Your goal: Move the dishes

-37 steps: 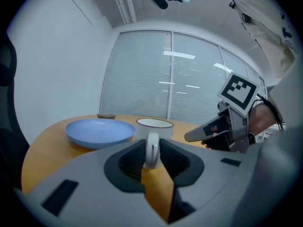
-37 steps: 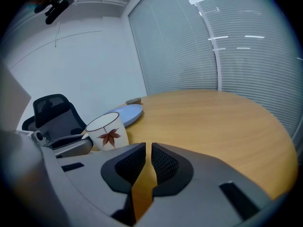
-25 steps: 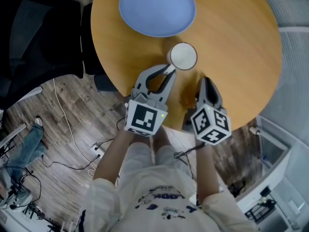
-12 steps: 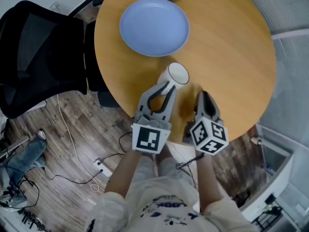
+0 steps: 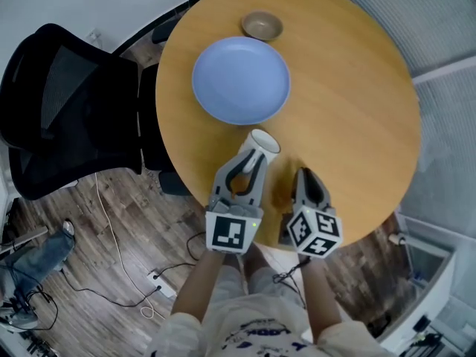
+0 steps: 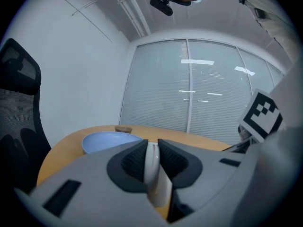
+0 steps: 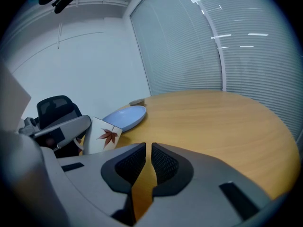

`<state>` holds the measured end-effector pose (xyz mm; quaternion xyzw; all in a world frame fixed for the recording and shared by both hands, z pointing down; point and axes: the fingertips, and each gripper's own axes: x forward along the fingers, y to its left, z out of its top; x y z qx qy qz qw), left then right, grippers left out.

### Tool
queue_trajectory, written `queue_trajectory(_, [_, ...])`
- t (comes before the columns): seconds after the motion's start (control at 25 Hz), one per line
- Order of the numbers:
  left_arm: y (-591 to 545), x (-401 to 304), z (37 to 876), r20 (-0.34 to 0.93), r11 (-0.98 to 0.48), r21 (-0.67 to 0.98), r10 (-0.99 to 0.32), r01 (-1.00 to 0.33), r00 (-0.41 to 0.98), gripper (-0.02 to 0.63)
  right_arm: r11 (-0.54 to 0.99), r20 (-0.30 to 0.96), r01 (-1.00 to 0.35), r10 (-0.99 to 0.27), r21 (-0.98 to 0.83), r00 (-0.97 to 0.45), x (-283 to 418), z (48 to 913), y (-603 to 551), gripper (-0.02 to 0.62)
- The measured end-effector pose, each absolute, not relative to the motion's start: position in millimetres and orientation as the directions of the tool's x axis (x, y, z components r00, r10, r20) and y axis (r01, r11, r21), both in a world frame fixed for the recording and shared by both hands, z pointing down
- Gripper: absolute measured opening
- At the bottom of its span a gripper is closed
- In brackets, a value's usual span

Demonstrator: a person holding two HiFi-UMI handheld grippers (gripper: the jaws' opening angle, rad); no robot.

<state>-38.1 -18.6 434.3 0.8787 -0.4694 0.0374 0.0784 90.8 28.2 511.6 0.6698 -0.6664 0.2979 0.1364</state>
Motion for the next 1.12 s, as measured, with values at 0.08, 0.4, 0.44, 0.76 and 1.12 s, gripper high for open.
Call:
queue_trajectory(0.08, [-24, -39, 433, 0.129, -0.526, 0.122, -0.832, -0.841, 0.539, 0.063, -0.063, 0.584, -0.975, -0.809, -0.211, -0.074, 88, 512, 26, 0.038])
queue_trajectory(0.4, [-35, -40, 440, 0.088, -0.413, 0.205, -0.895, -0.888, 0.437, 0.063, 0.009, 0.581, -0.972, -0.8, -0.236, -0.148, 77, 521, 14, 0.038])
queue_trajectory(0.44, [-34, -41, 441, 0.086, -0.405, 0.206, -0.899, -0.891, 0.429, 0.063, 0.018, 0.579, -0.973, -0.801, -0.231, -0.152, 75, 521, 12, 0.038])
queue_trajectory(0.76, [-15, -39, 444, 0.124, -0.479, 0.0, -0.871, -0.878, 0.475, 0.063, 0.073, 0.553, -0.966, -0.808, -0.25, -0.204, 66, 514, -1, 0.038])
queue_trajectory(1.12, [24, -50, 460, 0.196, -0.404, 0.076, -0.89, -0.912, 0.411, 0.063, 0.09, 0.574, -0.958, -0.784, -0.272, -0.236, 58, 522, 8, 0.038])
